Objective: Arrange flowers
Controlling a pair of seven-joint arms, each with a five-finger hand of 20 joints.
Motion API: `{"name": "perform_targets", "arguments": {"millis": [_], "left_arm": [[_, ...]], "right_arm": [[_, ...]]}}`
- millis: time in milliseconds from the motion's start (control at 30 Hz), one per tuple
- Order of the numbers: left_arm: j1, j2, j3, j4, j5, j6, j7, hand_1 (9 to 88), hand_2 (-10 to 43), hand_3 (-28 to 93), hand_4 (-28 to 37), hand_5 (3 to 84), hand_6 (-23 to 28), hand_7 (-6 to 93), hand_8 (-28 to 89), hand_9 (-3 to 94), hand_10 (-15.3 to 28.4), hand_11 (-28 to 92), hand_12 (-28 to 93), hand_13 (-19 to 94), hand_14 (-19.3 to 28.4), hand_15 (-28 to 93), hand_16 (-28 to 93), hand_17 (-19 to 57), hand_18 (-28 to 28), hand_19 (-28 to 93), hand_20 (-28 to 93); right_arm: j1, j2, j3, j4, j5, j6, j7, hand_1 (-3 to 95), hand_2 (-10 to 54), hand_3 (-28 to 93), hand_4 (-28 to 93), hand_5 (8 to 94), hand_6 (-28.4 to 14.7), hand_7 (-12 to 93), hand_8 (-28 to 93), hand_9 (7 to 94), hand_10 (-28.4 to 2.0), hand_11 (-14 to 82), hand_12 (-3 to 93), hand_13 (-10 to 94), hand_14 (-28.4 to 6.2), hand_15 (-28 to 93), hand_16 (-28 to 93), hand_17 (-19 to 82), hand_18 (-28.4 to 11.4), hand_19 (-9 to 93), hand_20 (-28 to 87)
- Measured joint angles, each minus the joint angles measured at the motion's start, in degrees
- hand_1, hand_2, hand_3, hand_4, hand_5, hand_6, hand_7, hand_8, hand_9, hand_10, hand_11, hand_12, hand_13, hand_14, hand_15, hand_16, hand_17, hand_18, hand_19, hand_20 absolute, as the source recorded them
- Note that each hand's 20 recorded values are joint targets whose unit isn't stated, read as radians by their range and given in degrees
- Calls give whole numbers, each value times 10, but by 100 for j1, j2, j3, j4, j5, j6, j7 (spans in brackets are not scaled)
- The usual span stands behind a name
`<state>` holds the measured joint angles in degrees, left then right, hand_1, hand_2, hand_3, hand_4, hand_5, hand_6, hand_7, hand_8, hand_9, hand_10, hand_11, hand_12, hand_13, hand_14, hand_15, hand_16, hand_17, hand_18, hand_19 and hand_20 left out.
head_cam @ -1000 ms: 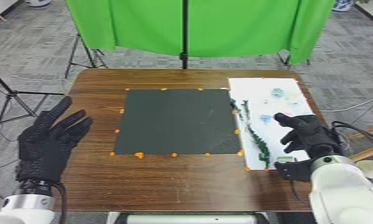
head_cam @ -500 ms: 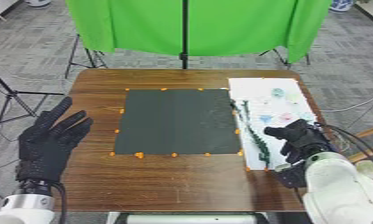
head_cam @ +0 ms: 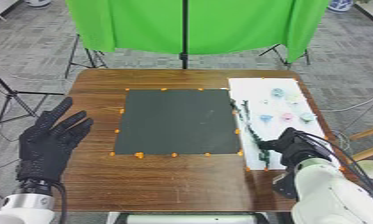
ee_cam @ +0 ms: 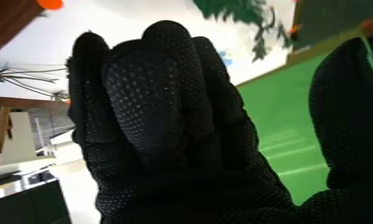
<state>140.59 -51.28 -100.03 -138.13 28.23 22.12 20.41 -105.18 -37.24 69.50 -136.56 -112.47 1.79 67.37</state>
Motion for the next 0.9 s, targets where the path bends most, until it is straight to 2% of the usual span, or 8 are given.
{"name": "perform_targets", "arguments": {"millis": [900], "left_arm": [[-141,14,24,7,7,-5,-75,195,91,770,-283,320,73,142,-92,306,200,261,117,219,272,471,-82,-117,220,502,100]], "right_arm": [[1610,134,-2276,908,-913,-395,658,326,-35,648,-186,677,-93,278,-100,695,-213,477,204,755,-116,693,136,571,-174,932,-51]]}}
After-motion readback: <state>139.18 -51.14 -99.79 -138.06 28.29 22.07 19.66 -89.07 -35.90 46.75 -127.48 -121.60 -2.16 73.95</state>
